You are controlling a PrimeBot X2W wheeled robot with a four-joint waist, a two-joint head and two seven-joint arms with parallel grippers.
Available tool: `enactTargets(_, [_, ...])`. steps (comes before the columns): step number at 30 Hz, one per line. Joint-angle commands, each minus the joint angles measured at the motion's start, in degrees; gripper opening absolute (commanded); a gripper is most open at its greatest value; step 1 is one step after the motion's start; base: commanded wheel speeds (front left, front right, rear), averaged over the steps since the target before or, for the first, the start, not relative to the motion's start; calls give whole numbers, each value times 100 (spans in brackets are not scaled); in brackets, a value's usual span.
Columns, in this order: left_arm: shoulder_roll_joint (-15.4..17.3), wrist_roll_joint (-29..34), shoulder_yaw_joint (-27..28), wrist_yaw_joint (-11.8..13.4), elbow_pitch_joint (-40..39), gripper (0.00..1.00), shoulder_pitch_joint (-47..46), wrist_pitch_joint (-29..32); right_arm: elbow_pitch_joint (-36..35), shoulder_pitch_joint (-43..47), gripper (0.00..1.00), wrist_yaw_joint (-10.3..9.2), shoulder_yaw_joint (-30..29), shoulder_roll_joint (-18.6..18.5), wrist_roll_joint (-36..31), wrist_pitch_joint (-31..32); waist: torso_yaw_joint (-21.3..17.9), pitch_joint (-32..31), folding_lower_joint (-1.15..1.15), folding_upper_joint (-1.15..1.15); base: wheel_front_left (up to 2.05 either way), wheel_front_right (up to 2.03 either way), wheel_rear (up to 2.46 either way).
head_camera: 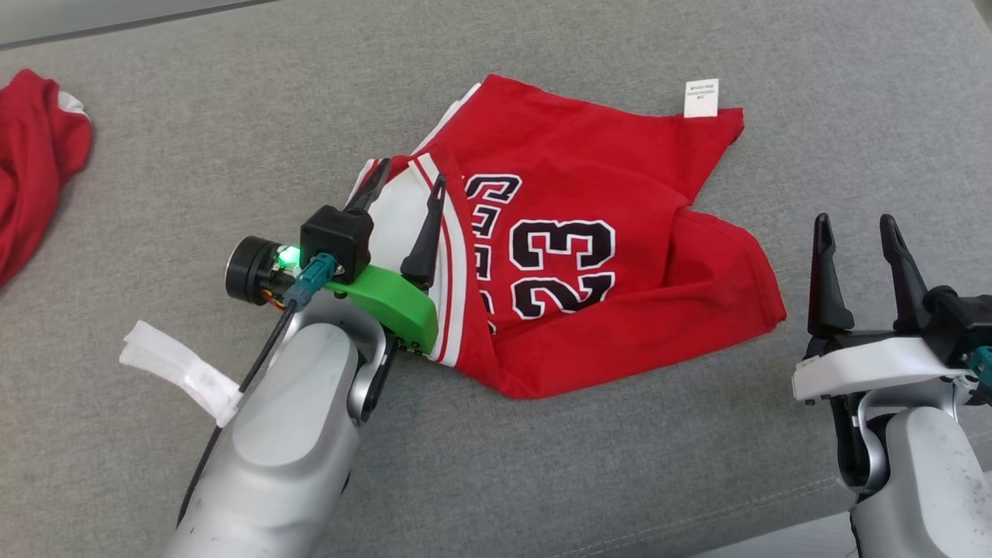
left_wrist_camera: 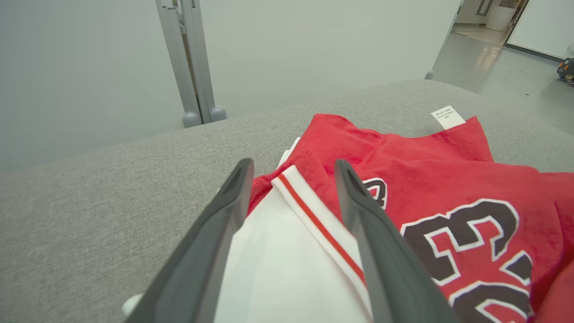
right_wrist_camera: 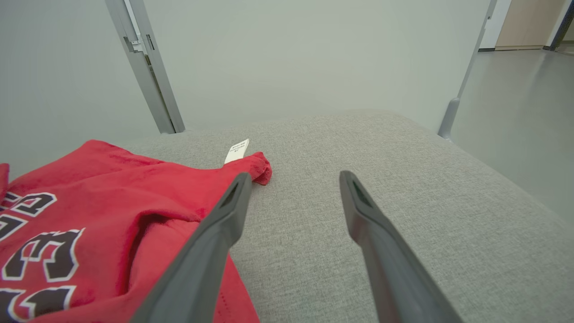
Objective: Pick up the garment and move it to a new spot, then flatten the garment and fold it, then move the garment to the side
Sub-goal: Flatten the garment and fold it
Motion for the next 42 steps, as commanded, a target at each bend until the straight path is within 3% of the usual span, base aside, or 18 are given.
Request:
enactTargets(1, [26, -64, -4, 47, -78, 100, 71, -18, 23, 52, 100, -9, -31, -12, -34, -19, 179, -157, 0, 0, 0, 0, 0])
enactTargets(5, [26, -232, 26, 87, -136, 100, 308, -11, 60, 148, 100, -9, -111, -12, -67, -19, 399, -385, 0, 0, 0, 0, 0])
enactTargets(11, [105, -515, 216, 50, 450, 100, 456, 28, 113, 235, 100, -9, -78, -13, -47, -19, 562, -635, 0, 0, 0, 0, 0])
enactTargets(18, [39, -1353, 401, -358, 869, 100, 408, 449, 139, 292, 100, -8, -4, -14, -16, -19, 489, -635, 0, 0, 0, 0, 0])
enactTargets(26, [24, -1744, 92, -491, 968, 98, 249, 485, 148, 341, 100, -8, -82, -12, -56, -19, 295, -631, 0, 0, 0, 0, 0])
enactTargets(27, [25, -1747, 43, -495, 975, 69, 232, 445, 148, 352, 100, -8, -86, -12, -59, -19, 282, -641, 0, 0, 0, 0, 0])
enactTargets(28, [25, -1744, 14, -498, 980, 49, 224, 402, 150, 355, 100, -8, -90, -12, -59, -19, 274, -650, 0, 0, 0, 0, 0])
enactTargets(29, [25, -1723, -19, -500, 985, 30, 217, 348, 151, 357, 100, -8, -97, -12, -60, -19, 269, -664, 0, 0, 0, 0, 0])
enactTargets(30, [24, -1698, -40, -493, 985, 21, 212, 306, 149, 366, 100, -8, -103, -13, -62, -19, 270, -676, 0, 0, 0, 0, 0])
enactTargets(31, [24, -1667, -61, -463, 982, 5, 214, 254, 153, 386, 100, -9, -118, -12, -65, -19, 278, -695, 0, 0, 0, 0, 0])
enactTargets(33, [23, -1637, -107, -437, 964, 0, 238, 179, 161, 418, 100, -8, -143, -12, -69, -19, 313, -731, 0, 0, 0, 0, 0])
enactTargets(42, [86, -1507, -117, -259, 717, 0, 408, 22, 180, 463, 100, -8, -127, -13, -41, -19, 587, -883, 0, 0, 0, 0, 0])
